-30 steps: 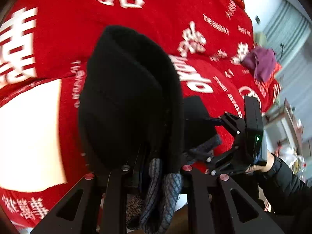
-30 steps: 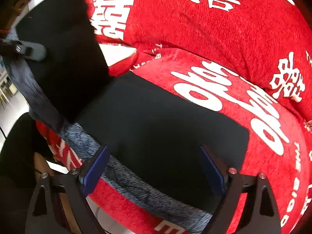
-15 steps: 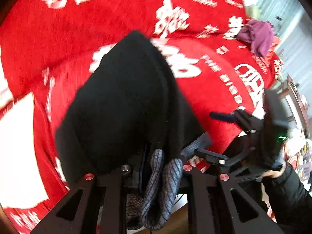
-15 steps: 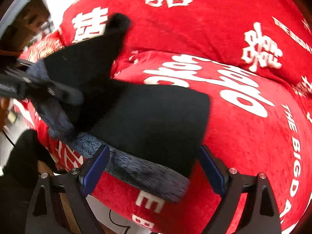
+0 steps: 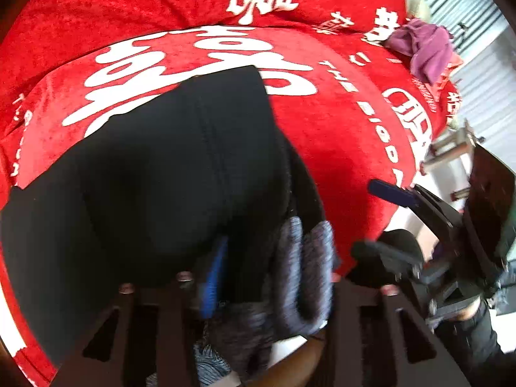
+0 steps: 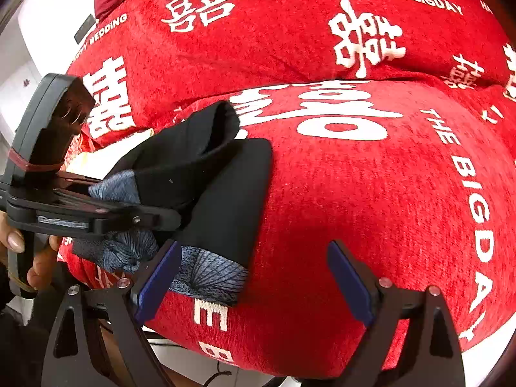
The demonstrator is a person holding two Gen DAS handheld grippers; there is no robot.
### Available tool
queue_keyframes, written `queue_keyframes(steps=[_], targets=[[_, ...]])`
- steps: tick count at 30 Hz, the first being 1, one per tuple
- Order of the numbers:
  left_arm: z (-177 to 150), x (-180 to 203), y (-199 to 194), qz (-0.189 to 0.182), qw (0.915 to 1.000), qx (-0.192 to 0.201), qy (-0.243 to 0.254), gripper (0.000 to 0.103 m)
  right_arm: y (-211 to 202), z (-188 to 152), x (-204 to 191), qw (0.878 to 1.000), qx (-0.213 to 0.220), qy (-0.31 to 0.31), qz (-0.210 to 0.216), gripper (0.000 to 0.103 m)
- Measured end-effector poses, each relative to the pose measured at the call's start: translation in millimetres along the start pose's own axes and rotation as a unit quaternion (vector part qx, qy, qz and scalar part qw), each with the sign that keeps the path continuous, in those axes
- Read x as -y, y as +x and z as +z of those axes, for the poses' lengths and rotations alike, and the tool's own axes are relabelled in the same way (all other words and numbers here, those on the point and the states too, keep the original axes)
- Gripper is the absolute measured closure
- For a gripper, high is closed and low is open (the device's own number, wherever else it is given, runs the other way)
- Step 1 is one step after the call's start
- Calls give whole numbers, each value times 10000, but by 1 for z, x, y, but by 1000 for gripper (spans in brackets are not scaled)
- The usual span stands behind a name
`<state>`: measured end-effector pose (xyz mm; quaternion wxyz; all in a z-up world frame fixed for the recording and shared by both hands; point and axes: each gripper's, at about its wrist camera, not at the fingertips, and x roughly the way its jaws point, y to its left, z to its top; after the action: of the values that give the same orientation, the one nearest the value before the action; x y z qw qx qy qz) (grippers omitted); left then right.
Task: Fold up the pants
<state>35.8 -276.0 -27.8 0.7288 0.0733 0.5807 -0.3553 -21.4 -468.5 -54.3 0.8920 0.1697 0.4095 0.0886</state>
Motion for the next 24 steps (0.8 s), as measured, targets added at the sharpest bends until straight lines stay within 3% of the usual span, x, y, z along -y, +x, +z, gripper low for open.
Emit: queue_keyframes(steps=[4,6,7,9,11,14,16,17,18,19,20,22,24], targets=[[-13,4,-22,-161,9998,130,-84,56,-13,9,8,9989,221,331,258,9],[-18,7,-37,-424,9986,280,-170,51,-16,15,9,9966,288,286,712,9],[-24,7,-48,-587,9972,411,-207,29,-15,17,9,9937,309,447,979,9],[-35,3,-70,-598,9945,815,-265,8,-6,20,8,9839,240,784,1591,7],[-45,-3,-88,-535,9918,1132,-247,8,13,22,-1,9782,17,849,1893,7],[-51,-21,-93,-369,9919,1131,-452,8,48,24,-16,9788,-307,752,1880,7],[-54,-39,-86,-105,9921,1018,-720,8,56,26,-25,9814,-211,644,1798,7],[-55,-48,-80,21,9919,921,-875,8,57,29,-31,9825,-169,504,1788,14],[-57,-56,-75,113,9911,843,-1028,8,58,32,-36,9833,-166,365,1774,52],[-59,-69,-68,181,9888,756,-1274,8,58,36,-41,9852,-244,259,1674,80],[-60,-77,-65,180,9871,727,-1414,8,56,39,-44,9862,-320,239,1608,91],[-61,-84,-69,12,9828,828,-1650,8,47,45,-49,9859,-321,198,1631,91],[-62,-80,-77,-45,9823,1049,-1553,7,25,50,-56,9866,-110,90,1623,92]])
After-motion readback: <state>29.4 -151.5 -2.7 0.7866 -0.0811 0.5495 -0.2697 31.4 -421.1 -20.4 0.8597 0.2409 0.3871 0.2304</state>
